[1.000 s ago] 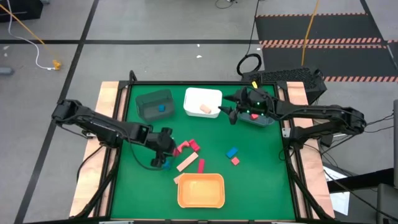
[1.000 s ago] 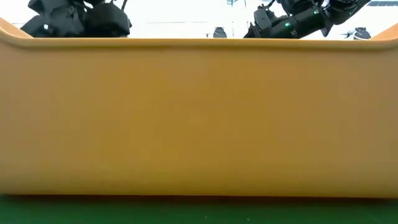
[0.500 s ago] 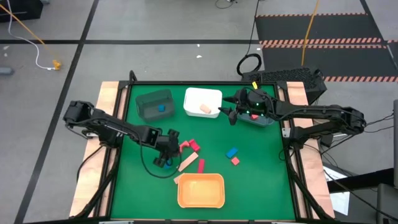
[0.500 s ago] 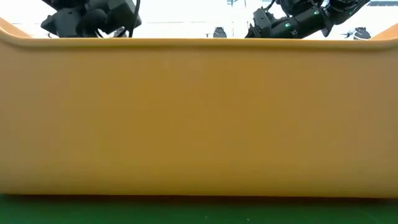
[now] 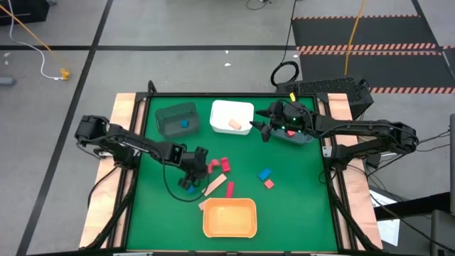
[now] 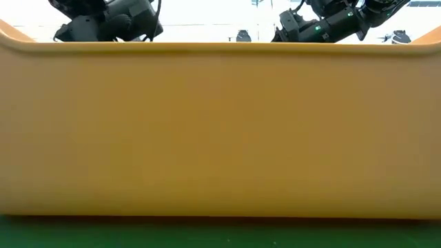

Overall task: Sort & place blocks by color
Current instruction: Put the red block into the yellow bin

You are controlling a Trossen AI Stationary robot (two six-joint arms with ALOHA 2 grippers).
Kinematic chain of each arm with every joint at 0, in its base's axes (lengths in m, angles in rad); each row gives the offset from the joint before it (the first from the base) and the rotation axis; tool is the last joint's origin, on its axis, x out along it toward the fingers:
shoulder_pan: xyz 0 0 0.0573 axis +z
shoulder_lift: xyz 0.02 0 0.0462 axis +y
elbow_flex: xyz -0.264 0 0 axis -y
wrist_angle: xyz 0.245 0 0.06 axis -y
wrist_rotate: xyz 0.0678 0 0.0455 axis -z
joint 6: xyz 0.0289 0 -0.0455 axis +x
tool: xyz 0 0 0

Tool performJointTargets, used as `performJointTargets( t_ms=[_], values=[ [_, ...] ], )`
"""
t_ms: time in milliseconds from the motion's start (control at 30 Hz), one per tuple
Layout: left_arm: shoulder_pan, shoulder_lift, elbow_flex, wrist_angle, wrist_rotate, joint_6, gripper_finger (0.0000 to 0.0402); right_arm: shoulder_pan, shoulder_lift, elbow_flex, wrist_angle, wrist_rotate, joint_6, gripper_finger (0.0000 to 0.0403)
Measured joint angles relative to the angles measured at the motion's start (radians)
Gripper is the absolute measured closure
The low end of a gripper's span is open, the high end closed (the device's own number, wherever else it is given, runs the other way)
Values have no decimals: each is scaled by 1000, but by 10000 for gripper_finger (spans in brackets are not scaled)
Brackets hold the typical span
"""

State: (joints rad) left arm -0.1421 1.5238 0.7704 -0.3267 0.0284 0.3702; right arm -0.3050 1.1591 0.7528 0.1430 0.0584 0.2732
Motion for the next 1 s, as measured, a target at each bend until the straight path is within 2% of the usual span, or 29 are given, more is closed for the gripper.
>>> performJointTargets(
  t_ms=[133, 333, 600, 1000],
  values=[
    [-19, -36, 2, 11, 6, -7, 227, 0, 0, 0, -8, -2, 3, 133],
    [-31, -19, 2, 7, 29, 28, 227, 0, 0, 0, -10, -2, 3, 133],
    [-31, -4, 0, -73, 53, 39, 227, 0, 0, 0, -23, -3, 3, 133],
    [-2, -5, -18, -6, 48, 127, 227, 0, 0, -1, -46, -3, 3, 133]
  ],
)
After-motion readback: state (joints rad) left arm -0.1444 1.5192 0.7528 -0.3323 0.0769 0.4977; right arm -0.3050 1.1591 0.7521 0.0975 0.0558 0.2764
